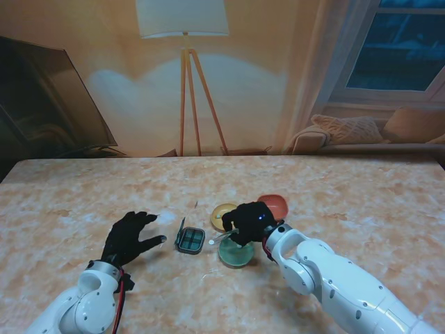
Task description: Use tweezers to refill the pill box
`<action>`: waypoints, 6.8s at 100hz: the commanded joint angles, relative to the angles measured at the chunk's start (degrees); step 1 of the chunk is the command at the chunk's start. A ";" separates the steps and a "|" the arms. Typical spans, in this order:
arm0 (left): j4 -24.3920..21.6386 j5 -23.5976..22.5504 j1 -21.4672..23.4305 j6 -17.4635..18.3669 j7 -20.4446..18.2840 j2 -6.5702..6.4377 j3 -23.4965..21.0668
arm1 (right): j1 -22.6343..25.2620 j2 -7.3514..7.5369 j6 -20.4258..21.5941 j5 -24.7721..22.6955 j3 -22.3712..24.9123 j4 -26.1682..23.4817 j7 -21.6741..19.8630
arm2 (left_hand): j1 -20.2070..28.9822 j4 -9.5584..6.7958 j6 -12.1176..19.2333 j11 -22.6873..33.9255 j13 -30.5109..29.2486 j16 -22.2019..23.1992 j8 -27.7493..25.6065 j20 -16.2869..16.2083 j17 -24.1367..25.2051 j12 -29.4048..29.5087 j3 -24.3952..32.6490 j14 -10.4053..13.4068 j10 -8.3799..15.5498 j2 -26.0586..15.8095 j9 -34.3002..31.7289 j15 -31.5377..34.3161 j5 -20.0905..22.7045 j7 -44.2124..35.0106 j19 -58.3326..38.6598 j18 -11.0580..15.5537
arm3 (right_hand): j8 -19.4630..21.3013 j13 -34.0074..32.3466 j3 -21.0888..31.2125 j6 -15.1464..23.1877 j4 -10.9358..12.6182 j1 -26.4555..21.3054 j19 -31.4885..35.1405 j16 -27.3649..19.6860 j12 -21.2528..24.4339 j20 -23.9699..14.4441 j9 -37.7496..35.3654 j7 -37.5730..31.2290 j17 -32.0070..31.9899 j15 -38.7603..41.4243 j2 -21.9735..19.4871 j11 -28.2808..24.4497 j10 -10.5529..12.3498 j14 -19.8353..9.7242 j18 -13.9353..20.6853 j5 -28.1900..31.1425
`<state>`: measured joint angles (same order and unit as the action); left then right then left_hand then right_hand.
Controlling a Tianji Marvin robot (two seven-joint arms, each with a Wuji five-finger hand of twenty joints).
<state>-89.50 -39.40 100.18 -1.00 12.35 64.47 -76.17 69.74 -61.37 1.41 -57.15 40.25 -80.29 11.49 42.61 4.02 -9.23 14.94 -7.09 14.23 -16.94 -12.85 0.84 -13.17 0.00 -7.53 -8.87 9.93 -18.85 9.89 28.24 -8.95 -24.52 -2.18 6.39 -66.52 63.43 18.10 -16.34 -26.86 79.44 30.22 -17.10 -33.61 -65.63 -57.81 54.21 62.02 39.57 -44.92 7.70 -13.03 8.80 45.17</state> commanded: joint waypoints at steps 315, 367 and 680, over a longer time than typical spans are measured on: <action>-0.32 -0.51 0.63 0.77 -0.37 0.07 -0.15 | 4.99 1.07 2.71 -3.40 9.49 3.40 -4.28 | 0.94 -1.33 0.08 0.11 0.71 0.26 0.34 -0.30 0.49 -0.29 -1.08 1.13 1.06 -1.71 -0.01 -0.21 0.84 0.66 0.41 2.04 | 2.15 6.09 3.64 2.22 -0.29 -0.45 -3.28 -1.16 -2.54 -0.29 5.58 -2.80 -5.45 -0.95 2.21 1.36 -3.40 -2.98 2.62 -2.81; 0.00 -0.34 0.29 0.95 -0.24 0.11 0.07 | 3.68 0.77 1.88 -2.63 7.88 4.51 -3.59 | 1.26 -1.32 0.26 0.33 0.23 0.31 0.37 -0.78 0.48 -0.43 -1.05 1.33 1.38 -1.57 -0.38 0.06 0.96 0.47 -0.53 2.17 | 2.19 6.05 3.66 2.20 -0.33 -0.21 -2.89 -0.75 -2.53 -0.28 5.64 -2.74 -5.52 -0.82 2.17 1.38 -3.34 -2.89 2.67 -2.85; -0.82 0.11 2.03 1.43 0.99 0.39 -1.42 | -5.86 -8.96 -9.83 13.41 -11.07 11.79 6.71 | 1.99 -1.32 -0.06 0.54 0.00 0.40 0.44 -1.03 0.53 -0.57 -1.03 1.05 1.13 -1.97 -0.82 0.41 1.76 0.19 -1.21 2.22 | 3.56 8.08 5.00 1.80 0.05 -3.22 -3.33 -3.86 -3.27 -0.39 7.53 -3.25 -7.34 0.85 2.32 -0.11 -4.47 -2.36 2.26 -3.75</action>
<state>-90.15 -39.44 101.77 0.45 13.96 64.63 -77.56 63.64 -69.80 -8.31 -43.75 29.40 -68.52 19.02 43.89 4.01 -9.26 15.13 -7.15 14.22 -16.90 -12.89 0.84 -13.24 -0.06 -7.49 -8.31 9.93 -18.85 9.90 28.25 -8.96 -25.22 -2.13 8.78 -60.13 65.66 17.38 -16.40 -28.42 76.51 27.22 -18.44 -34.31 -59.38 -59.10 47.40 62.67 41.42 -44.93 6.28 -12.65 8.72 42.25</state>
